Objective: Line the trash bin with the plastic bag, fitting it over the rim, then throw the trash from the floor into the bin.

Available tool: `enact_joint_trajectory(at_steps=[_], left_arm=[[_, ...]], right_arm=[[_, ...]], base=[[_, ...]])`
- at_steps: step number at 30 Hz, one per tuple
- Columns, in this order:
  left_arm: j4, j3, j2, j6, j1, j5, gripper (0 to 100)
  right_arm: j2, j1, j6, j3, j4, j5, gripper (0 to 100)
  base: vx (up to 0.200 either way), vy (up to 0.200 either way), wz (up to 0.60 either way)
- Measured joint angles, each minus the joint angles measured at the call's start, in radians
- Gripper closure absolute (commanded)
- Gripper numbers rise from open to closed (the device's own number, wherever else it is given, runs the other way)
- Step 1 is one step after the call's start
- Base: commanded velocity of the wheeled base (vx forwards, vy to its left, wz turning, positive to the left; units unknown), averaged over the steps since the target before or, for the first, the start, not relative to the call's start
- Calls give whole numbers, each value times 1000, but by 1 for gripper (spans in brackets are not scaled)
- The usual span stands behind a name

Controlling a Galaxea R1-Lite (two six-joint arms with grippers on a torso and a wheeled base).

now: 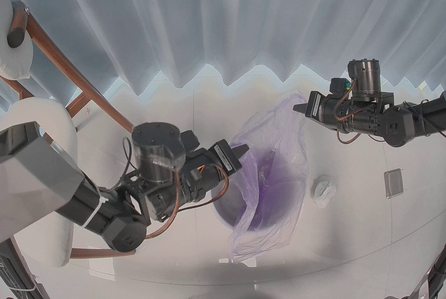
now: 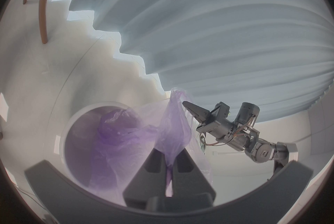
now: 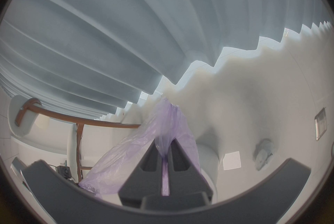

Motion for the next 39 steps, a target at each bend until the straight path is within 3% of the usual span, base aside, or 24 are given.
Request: enact_joint_trajectory(at_steps=[7,15,16,21,27,39], left_arm=[[226,-210,25,-18,41,-8,100],[308,-349,98,-2,91,-4,100],[320,-359,106,-1,94,-3,100],[340,-385,131,0,101,-1,100],[342,-391,135,2,94,4,100],[340,-386,125,80,37,55,100]], right_arm=[[122,-33,-2,-142,2,19,100],[239,-64,-8,-281,4,49,100],[254,-66,-9,-300,6,50,0],[307,-71,7,-348,5,51,0],[259,-74,94,-304,6,50,0],[-10,-104,113,39,14,100,0]], base=[[0,0,0],[0,0,0],[0,0,0],[0,0,0],[0,0,0],[0,0,0]])
